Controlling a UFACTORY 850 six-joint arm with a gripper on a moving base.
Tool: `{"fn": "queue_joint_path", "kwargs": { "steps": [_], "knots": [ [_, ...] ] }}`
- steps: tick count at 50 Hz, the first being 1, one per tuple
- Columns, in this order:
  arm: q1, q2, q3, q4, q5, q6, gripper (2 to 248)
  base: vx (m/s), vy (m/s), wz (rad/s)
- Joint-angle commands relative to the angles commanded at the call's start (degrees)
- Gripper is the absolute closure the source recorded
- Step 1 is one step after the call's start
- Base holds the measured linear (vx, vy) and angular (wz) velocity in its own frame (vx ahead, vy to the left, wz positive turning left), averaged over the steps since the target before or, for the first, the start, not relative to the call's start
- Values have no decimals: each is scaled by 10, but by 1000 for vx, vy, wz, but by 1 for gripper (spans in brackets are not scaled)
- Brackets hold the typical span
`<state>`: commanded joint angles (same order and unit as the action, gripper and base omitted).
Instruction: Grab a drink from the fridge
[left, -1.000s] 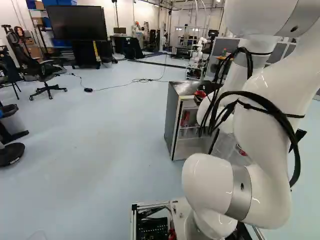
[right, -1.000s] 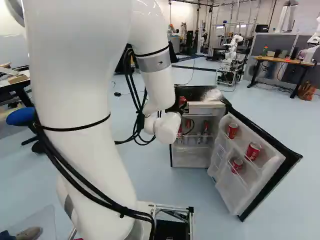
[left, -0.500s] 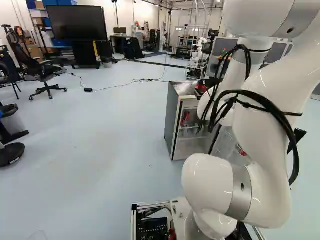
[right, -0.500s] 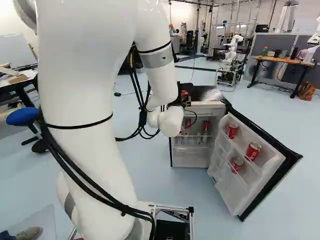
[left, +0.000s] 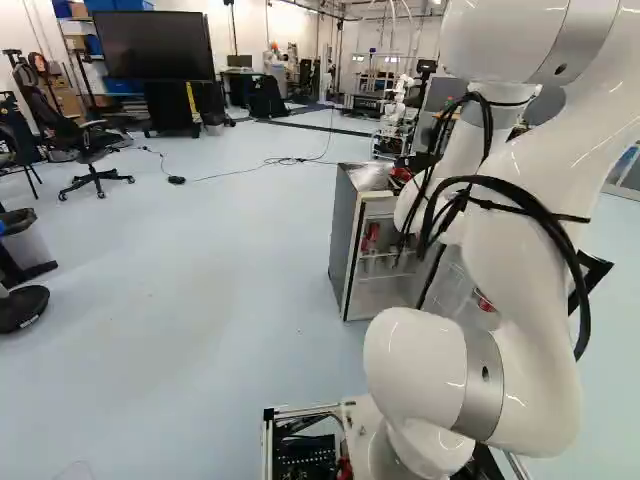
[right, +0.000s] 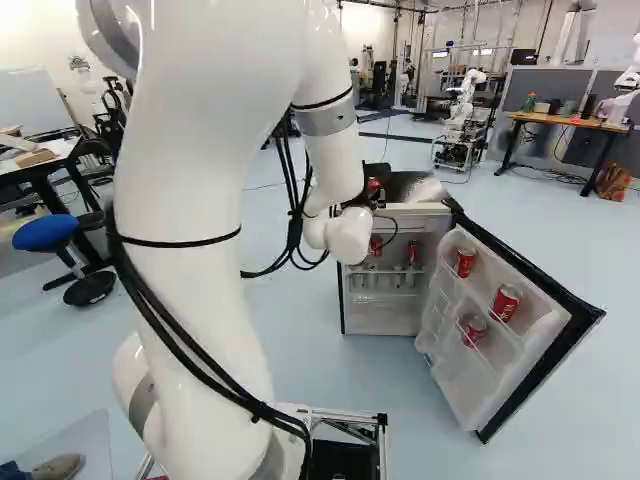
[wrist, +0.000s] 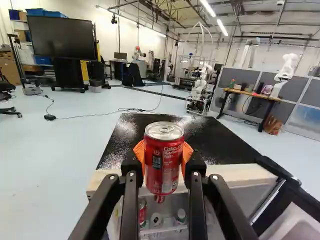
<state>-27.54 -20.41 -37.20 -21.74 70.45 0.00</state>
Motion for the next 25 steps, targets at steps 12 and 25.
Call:
{"fn": "queue_joint_path", "kwargs": {
  "steps": [12,25],
  "knots": [
    [2,-24,-30,0,-7,0,158,0,0,0],
    [5,-51,-65,0,-16,0,158,0,0,0]
  ]
}}
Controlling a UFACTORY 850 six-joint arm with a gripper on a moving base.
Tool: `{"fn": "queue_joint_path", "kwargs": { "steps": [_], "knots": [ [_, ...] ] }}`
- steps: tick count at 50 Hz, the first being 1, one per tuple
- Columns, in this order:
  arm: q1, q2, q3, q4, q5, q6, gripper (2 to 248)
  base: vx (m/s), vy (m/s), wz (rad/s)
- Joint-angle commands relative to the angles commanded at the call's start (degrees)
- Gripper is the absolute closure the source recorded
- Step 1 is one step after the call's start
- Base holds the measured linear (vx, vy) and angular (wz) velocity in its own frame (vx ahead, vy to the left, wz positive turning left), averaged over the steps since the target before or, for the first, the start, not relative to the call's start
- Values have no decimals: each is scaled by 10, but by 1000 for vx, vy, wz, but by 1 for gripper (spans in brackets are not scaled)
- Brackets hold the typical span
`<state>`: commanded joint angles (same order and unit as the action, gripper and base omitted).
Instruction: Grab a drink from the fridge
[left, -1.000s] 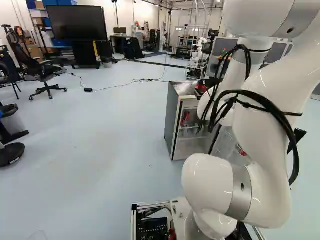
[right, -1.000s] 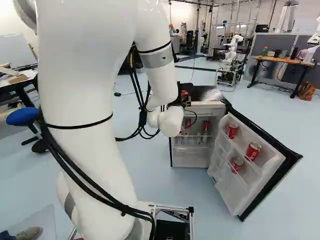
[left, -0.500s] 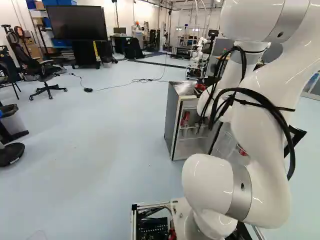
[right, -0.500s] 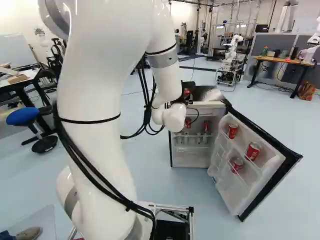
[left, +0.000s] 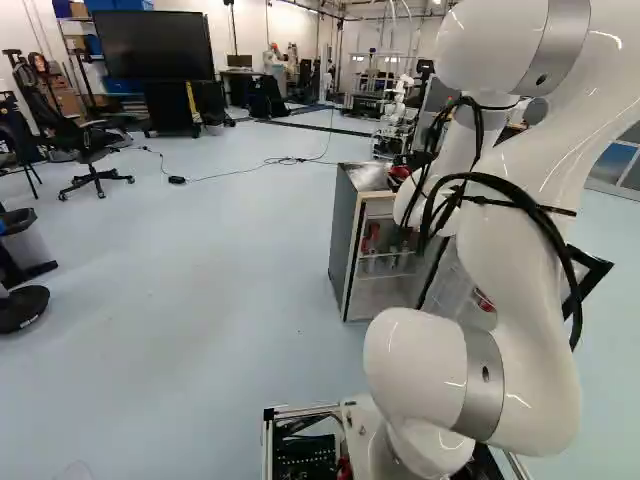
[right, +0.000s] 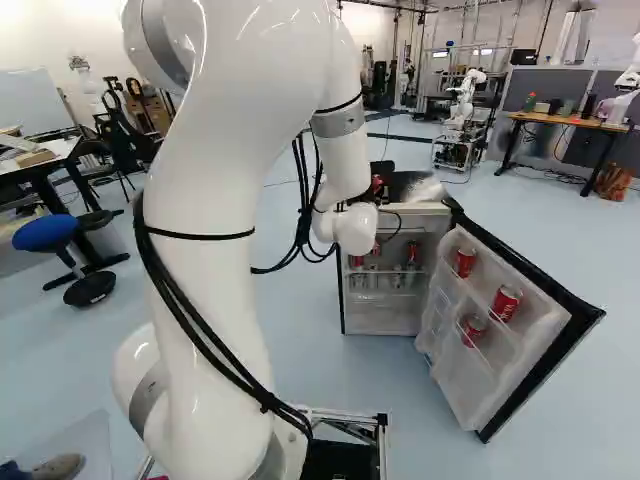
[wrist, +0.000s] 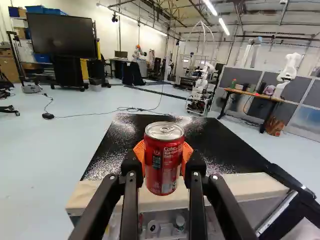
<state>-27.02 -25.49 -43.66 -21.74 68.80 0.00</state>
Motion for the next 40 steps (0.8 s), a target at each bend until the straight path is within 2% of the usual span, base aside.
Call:
{"fn": "queue_joint_path", "kwargs": {
  "steps": [31,40],
  "knots": [
    [6,-65,-86,0,-40,0,158,0,0,0],
    [7,-72,-96,0,-41,0,158,0,0,0]
  ]
}}
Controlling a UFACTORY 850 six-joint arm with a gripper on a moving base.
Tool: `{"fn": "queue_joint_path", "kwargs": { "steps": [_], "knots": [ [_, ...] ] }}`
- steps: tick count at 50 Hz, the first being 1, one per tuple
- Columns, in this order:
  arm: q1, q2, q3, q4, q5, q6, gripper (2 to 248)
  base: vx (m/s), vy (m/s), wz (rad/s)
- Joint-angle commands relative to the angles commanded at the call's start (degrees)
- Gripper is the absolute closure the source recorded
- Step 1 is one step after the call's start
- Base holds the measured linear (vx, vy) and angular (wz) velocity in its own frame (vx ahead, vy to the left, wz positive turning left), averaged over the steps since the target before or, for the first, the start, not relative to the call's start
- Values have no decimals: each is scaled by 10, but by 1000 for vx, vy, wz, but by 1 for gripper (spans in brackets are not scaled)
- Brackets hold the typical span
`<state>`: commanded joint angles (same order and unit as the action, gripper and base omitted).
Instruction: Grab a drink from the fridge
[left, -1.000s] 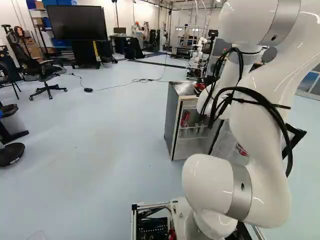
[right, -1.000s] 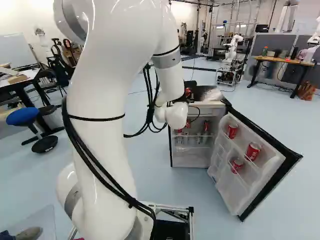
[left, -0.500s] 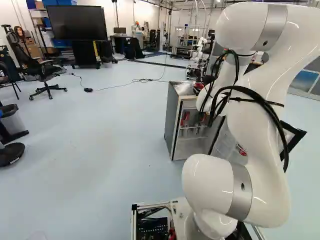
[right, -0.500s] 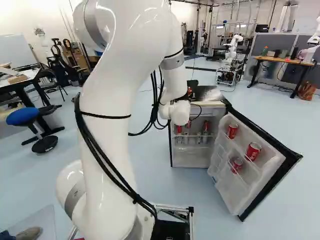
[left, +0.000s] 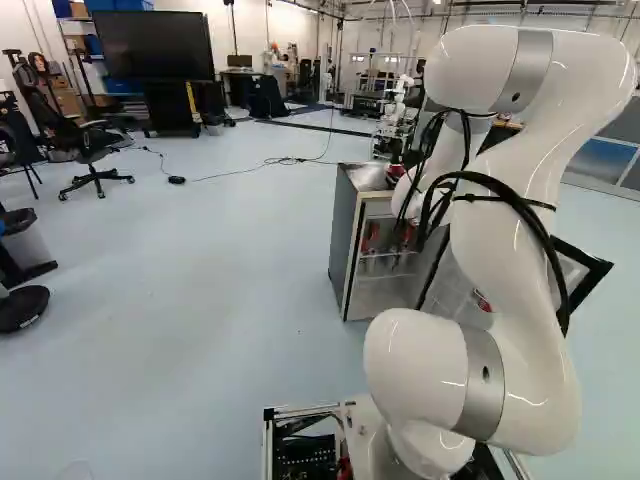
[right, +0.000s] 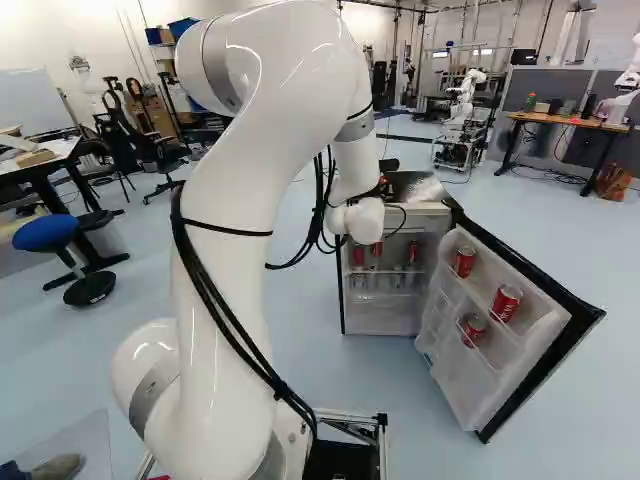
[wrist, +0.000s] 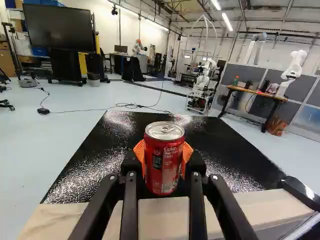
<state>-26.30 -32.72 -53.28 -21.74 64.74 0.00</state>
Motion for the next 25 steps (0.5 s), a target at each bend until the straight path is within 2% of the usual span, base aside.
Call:
{"fn": "queue_joint_path", "kwargs": {
  "steps": [2,3,7,8,13,14,18,19,23,24,25],
  "knots": [
    [0,0,-1,0,0,0,158,0,0,0],
    [0,-1,-1,0,0,0,143,0,0,0],
    [0,-1,-1,0,0,0,143,0,0,0],
    [0,-1,-1,0,0,0,110,0,0,0],
    [0,-1,-1,0,0,0,110,0,0,0],
    [0,-1,-1,0,0,0,75,0,0,0],
    [0,-1,-1,0,0,0,75,0,0,0],
    [0,-1,-1,0,0,0,40,0,0,0],
    [0,-1,-1,0,0,0,40,0,0,0],
    [0,-1,-1,0,0,0,5,0,0,0],
    [0,-1,-1,0,0,0,5,0,0,0]
  ]
}}
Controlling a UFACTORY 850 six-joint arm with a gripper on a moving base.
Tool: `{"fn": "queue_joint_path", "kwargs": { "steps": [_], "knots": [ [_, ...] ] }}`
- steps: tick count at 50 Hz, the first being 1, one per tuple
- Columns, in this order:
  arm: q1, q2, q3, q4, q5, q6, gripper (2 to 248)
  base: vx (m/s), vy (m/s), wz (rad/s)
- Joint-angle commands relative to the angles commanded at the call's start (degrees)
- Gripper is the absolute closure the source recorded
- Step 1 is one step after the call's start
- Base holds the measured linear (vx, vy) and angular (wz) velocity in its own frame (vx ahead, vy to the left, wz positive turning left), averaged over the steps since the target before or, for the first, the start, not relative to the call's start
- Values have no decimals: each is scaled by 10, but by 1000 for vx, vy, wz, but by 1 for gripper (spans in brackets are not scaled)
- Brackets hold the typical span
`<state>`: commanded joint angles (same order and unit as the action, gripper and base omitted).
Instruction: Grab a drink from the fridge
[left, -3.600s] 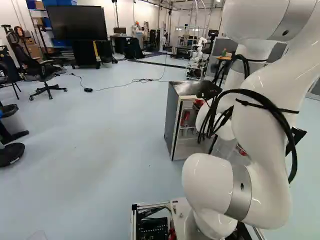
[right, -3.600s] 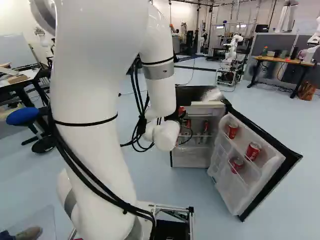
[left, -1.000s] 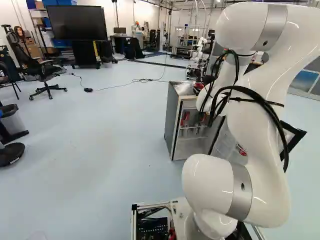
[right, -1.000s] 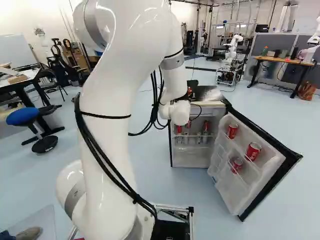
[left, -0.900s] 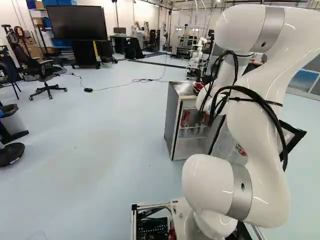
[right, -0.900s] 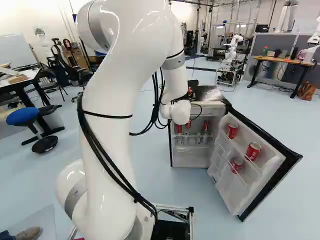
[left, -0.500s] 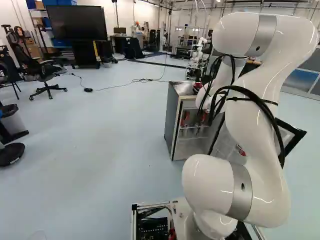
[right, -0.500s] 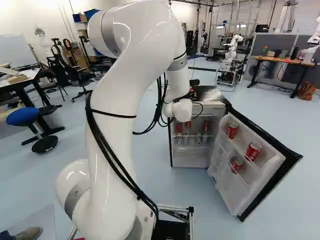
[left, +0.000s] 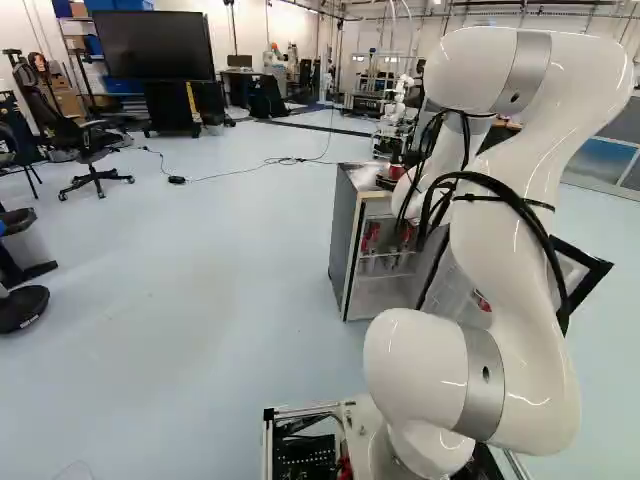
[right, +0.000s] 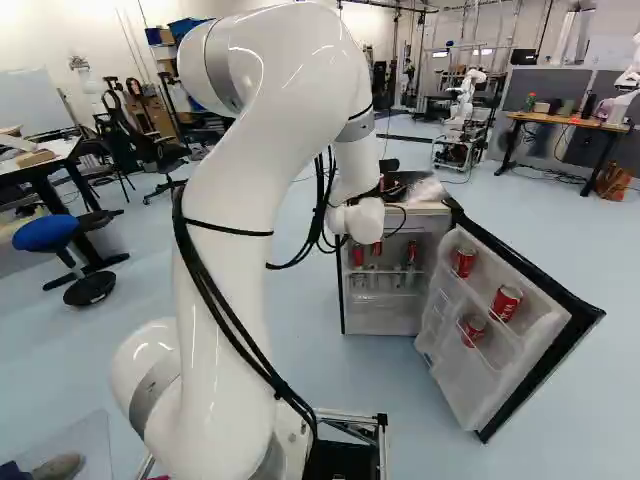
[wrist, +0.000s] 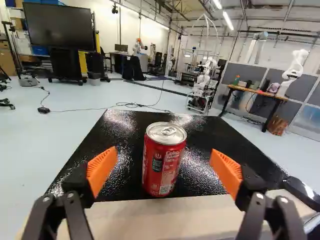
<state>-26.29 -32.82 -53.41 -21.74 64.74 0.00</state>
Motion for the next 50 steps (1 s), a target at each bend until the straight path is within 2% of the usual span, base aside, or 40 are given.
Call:
{"fn": "queue_joint_path", "kwargs": {
  "steps": [7,19,37,50],
  "knots": [
    [-1,8,7,0,0,0,3,0,0,0],
    [-12,45,40,0,0,0,3,0,0,0],
    [-39,96,79,0,0,0,3,0,0,0],
    [-60,111,79,0,0,0,3,0,0,0]
  ]
}}
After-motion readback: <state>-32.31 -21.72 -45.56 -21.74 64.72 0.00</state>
